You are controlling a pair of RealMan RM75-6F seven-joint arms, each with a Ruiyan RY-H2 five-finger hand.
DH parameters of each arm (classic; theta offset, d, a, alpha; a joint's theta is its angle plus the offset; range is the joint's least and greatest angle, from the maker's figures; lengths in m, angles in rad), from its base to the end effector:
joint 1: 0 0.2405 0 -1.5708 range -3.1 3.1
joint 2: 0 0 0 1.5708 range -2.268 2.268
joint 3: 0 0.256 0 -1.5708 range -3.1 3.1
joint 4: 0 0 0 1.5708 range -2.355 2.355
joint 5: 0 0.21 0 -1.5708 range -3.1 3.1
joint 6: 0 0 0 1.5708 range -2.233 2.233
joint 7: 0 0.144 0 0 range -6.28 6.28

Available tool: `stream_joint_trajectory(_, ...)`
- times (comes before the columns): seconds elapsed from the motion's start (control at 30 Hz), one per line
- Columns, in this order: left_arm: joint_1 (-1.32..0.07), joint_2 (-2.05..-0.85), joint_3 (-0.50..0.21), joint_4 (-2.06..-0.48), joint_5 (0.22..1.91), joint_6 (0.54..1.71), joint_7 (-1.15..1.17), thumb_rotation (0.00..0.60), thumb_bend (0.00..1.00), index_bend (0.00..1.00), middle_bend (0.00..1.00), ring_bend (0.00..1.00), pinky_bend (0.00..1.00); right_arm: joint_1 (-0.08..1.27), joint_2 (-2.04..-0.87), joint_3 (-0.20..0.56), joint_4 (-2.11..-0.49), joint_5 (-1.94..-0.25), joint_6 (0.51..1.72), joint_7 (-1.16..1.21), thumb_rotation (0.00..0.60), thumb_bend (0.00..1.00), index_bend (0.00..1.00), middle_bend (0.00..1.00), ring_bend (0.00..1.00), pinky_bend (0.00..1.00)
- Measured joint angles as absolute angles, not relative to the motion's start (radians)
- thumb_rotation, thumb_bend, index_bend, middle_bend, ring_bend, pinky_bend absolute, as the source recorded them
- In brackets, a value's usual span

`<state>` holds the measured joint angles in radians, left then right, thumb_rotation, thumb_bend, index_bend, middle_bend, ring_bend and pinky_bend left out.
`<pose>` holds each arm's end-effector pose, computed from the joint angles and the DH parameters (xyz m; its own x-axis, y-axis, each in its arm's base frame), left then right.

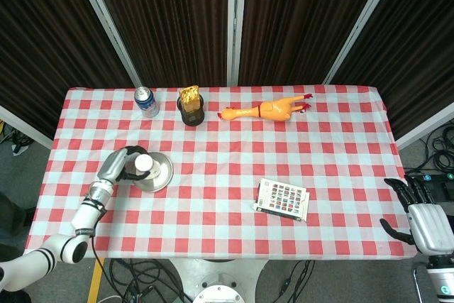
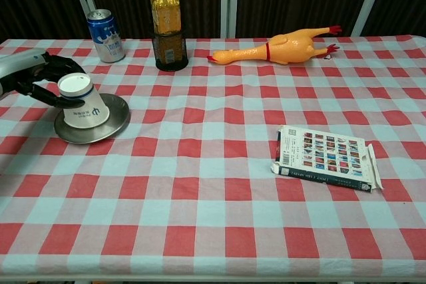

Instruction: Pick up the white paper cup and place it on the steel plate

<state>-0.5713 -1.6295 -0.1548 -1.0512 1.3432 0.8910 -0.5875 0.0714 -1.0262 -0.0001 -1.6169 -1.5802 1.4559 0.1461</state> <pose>-0.2684 0.3462 -0.0127 -0.1246 0.3690 0.9210 0.9898 -0.0189 0.1414 -0.3151 -0.1659 0.1735 0.3503 -0.0901 0.9323 -0.9363 -0.0595 0.3460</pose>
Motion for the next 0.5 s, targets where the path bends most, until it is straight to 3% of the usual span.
stream_joint_trajectory(0.2, -0.572, -1.603, -0.120, -1.103, 1.386, 0.886, -0.627, 0.600, 0.26, 0.43, 0.40, 0.25, 0.19, 0.070, -1.022, 0.002, -1.620, -1.581, 1.462, 0.144, 0.600, 0.17, 0.12, 0.15, 0.00, 0.03)
stream_joint_trajectory(0.5, -0.571, -1.651, -0.180, -0.985, 1.285, 0.886, -0.606, 0.600, 0.26, 0.43, 0.40, 0.25, 0.19, 0.069, -1.021, 0.000, -1.622, -1.587, 1.465, 0.144, 0.600, 0.17, 0.12, 0.15, 0.00, 0.03)
